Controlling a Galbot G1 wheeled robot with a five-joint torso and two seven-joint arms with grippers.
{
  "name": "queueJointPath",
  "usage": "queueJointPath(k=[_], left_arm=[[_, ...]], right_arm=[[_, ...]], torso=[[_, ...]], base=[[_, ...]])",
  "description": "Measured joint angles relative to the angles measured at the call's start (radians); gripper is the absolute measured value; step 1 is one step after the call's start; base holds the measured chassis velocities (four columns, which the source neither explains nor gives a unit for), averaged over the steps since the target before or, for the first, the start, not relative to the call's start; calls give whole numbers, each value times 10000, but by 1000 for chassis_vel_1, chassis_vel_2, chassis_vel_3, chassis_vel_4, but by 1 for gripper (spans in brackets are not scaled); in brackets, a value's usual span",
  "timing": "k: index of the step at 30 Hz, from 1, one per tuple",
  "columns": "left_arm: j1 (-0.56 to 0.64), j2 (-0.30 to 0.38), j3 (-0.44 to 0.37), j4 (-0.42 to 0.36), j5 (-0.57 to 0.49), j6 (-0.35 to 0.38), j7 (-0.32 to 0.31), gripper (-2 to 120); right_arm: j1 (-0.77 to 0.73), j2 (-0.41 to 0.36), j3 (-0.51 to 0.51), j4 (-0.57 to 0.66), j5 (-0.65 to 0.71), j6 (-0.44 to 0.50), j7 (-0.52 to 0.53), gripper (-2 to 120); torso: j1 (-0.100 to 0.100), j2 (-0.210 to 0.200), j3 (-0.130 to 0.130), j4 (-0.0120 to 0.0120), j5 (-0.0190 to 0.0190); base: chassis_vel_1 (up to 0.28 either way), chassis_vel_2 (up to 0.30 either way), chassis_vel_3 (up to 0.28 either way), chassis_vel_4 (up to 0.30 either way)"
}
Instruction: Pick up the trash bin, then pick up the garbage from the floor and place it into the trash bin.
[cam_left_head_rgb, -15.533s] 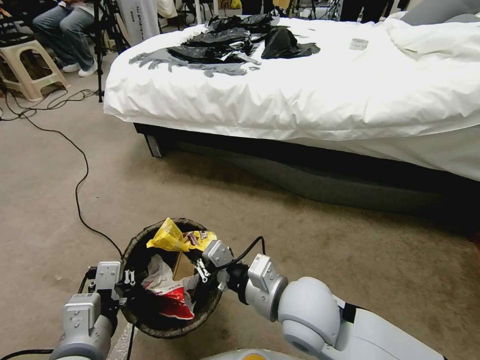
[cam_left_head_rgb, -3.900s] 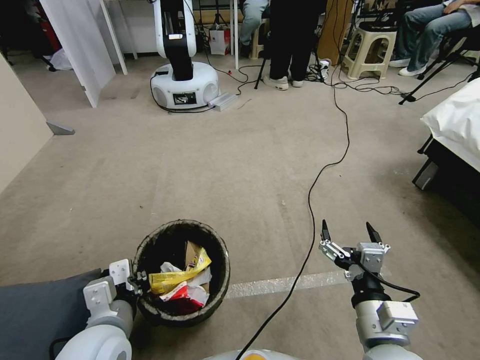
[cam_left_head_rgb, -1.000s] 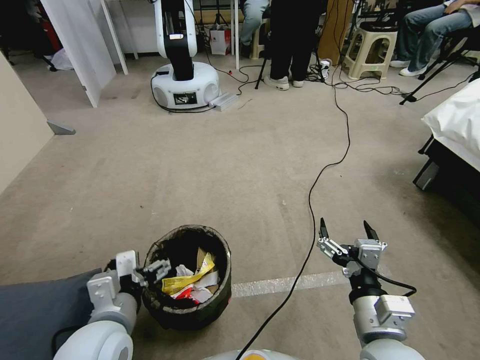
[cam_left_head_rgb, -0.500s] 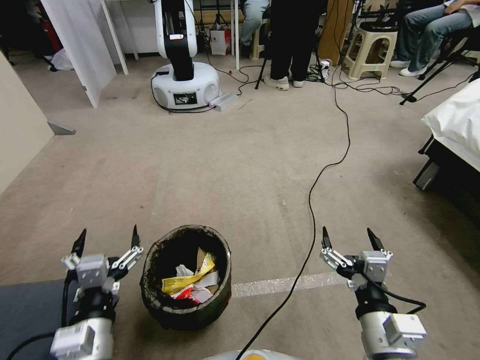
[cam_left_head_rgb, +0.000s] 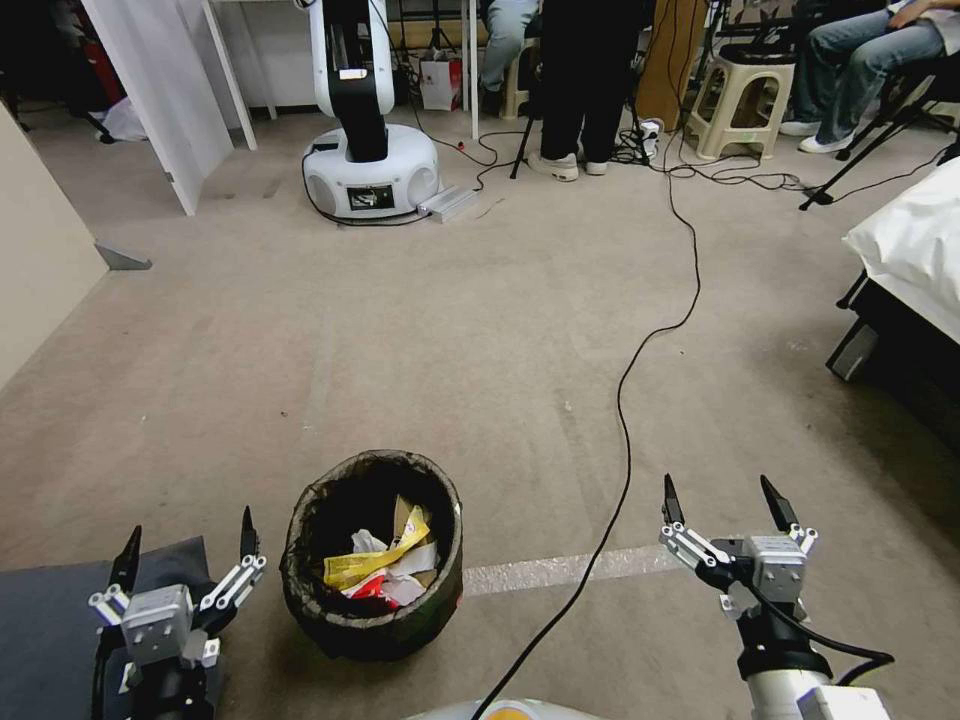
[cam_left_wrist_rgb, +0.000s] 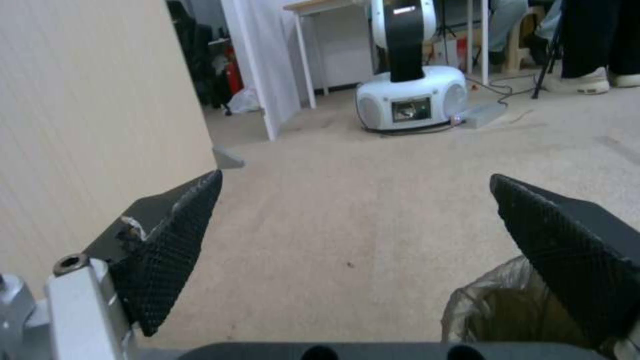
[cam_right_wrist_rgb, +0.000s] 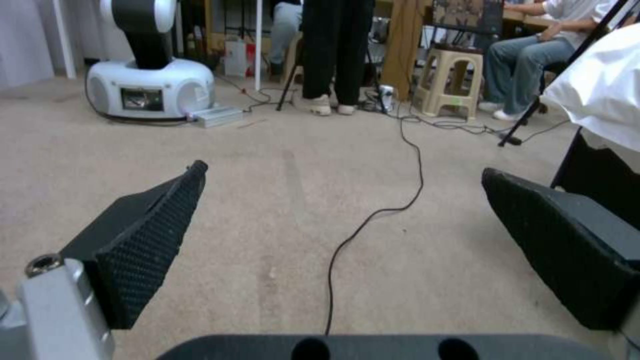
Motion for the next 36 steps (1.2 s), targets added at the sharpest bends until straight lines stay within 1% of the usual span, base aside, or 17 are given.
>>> queueJointPath(k=[36], left_arm=[[-52, 10, -9, 6, -26, 113, 27, 100]], right_arm=[[38, 3, -17, 2, 10, -21, 4, 100]], torso=[[0, 0, 1, 0, 0]], base=[[0, 0, 0, 0]])
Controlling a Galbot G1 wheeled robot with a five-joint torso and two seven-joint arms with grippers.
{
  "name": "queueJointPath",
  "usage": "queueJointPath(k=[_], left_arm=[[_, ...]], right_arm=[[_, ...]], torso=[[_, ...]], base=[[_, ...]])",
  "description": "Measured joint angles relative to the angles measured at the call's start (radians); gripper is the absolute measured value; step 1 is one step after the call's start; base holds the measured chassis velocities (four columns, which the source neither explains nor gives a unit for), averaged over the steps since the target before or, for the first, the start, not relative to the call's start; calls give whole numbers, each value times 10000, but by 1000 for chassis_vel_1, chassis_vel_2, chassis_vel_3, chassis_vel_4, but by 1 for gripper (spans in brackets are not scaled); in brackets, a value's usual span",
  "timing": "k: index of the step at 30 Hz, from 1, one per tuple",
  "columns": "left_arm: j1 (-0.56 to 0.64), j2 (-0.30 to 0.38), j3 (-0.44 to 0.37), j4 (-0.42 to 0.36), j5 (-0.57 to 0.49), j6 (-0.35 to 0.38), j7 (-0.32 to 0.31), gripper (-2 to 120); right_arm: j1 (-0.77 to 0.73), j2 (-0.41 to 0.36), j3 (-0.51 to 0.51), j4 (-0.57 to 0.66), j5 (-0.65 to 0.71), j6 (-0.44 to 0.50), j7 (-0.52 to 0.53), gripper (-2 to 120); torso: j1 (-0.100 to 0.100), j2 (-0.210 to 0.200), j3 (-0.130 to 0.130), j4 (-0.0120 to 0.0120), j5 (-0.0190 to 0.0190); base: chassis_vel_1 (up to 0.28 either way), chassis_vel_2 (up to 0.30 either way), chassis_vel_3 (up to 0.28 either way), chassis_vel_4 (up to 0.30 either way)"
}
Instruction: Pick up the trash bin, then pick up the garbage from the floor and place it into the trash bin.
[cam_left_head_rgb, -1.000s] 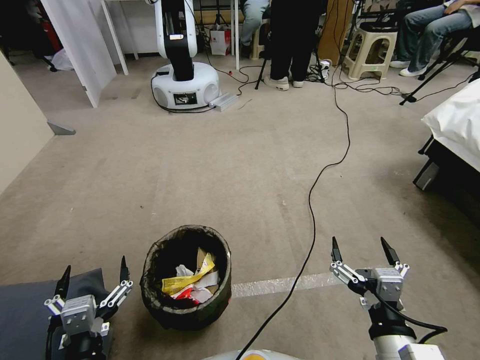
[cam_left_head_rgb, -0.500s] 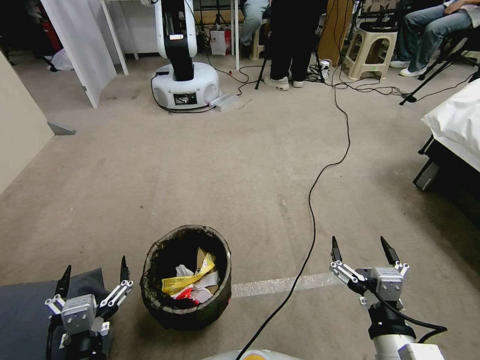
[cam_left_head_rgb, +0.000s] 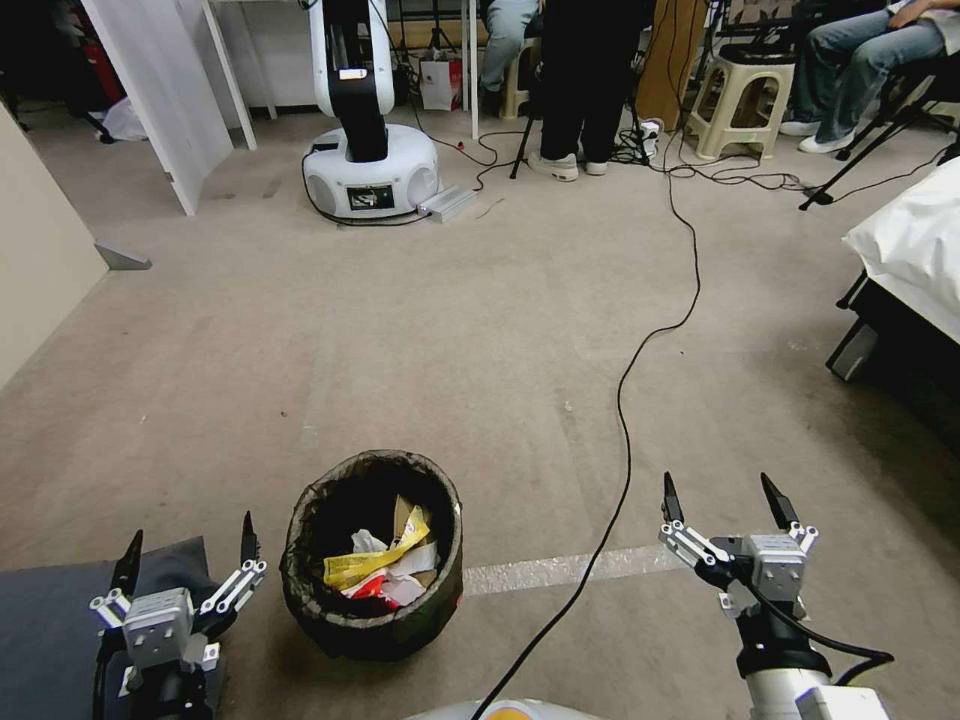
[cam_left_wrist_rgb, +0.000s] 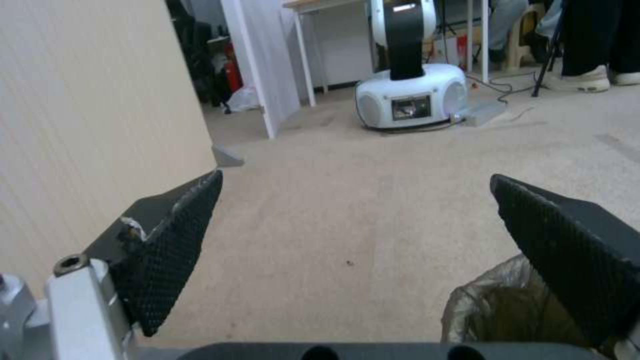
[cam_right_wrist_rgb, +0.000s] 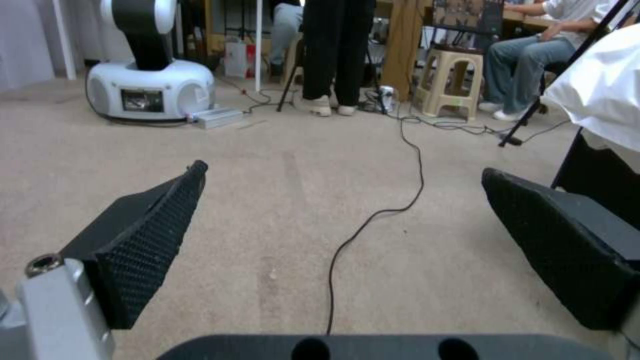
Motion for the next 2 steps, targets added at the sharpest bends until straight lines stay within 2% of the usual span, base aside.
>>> queueJointPath(k=[2], left_arm=[[-1, 0, 0, 0, 0, 2, 0, 100]], right_arm=[[1, 0, 0, -1, 2, -1, 1, 100]], torso=[[0, 0, 0, 0, 0]], base=[[0, 0, 0, 0]])
